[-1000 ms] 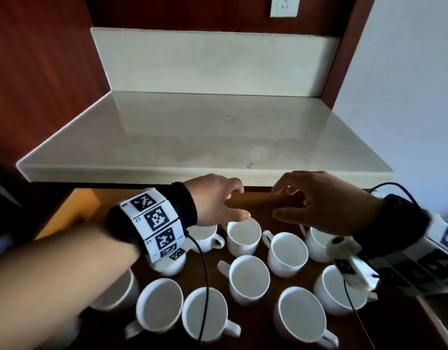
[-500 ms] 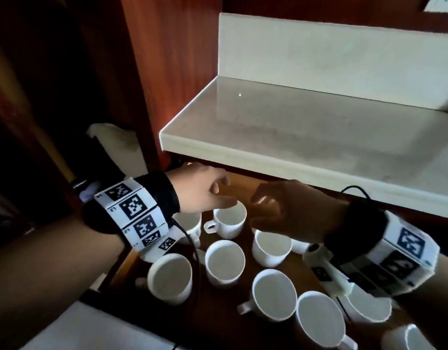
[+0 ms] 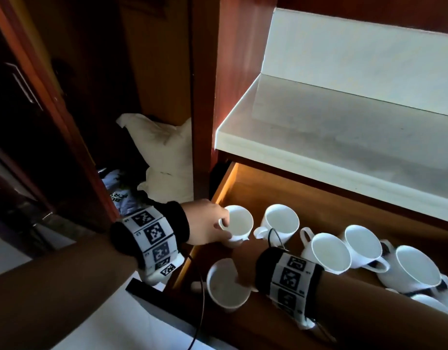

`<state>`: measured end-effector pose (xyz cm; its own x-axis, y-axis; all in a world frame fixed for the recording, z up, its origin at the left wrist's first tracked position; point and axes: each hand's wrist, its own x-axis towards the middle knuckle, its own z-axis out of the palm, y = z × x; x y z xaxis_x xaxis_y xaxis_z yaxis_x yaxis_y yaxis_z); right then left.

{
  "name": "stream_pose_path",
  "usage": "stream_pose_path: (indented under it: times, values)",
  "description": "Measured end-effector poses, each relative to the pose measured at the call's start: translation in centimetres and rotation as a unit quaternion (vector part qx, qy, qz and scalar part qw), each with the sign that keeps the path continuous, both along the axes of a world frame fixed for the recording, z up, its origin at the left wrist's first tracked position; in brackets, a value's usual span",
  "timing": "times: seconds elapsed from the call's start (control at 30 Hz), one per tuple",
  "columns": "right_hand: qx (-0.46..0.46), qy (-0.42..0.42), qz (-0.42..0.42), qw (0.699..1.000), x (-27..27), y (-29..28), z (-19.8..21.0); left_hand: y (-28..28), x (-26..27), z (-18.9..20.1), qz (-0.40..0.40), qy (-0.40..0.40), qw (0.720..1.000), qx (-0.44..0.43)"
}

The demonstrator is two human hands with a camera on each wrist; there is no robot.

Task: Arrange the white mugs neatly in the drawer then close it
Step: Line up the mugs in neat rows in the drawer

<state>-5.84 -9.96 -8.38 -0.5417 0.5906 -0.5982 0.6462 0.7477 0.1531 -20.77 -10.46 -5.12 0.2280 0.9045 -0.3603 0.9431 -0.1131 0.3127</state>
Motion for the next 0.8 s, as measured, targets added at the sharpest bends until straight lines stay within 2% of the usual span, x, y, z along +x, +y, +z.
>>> stream_pose_path:
  times: [0.07,0.17,0.33,0.4,0.47,0.57,0.67,0.73,0.8]
  values:
    - [0.009,-0.003,-0.009,1.0,-0.5,-0.1,-0.4,-0.1,-0.1,-0.4,-0.018,0.004,1.0,-0.009]
    - [0.005,0.053,-0.046,0.998,-0.7,-0.1,0.3,-0.1,0.0,-0.7,-0.035,0.009,0.999,-0.007]
    - [0.056,0.069,0.015,0.996,-0.6,0.4,2.7,0.1,-0.1,-1.4,-0.03,0.001,0.998,-0.056]
    - [0.072,0.108,0.013,0.991,-0.5,0.8,3.8,0.2,0.2,-1.5,-0.042,0.016,0.997,-0.066]
    - [0.084,0.161,-0.008,0.983,-0.5,1.3,4.7,0.5,0.3,-1.4,-0.03,0.015,0.998,-0.044]
    - [0.082,0.215,-0.086,0.969,0.0,1.8,5.4,0.7,0.2,-1.1,0.006,0.036,0.999,-0.026]
    - [0.073,0.213,-0.132,0.965,0.7,2.0,4.6,0.7,-0.2,-1.0,0.085,-0.027,0.993,-0.078]
    - [0.074,0.204,-0.141,0.966,0.8,1.9,3.7,0.7,-0.7,-0.6,0.07,-0.084,0.985,-0.131]
    - [0.067,0.186,-0.133,0.971,0.8,1.7,3.0,1.1,-1.4,-0.4,0.032,-0.107,0.983,-0.148]
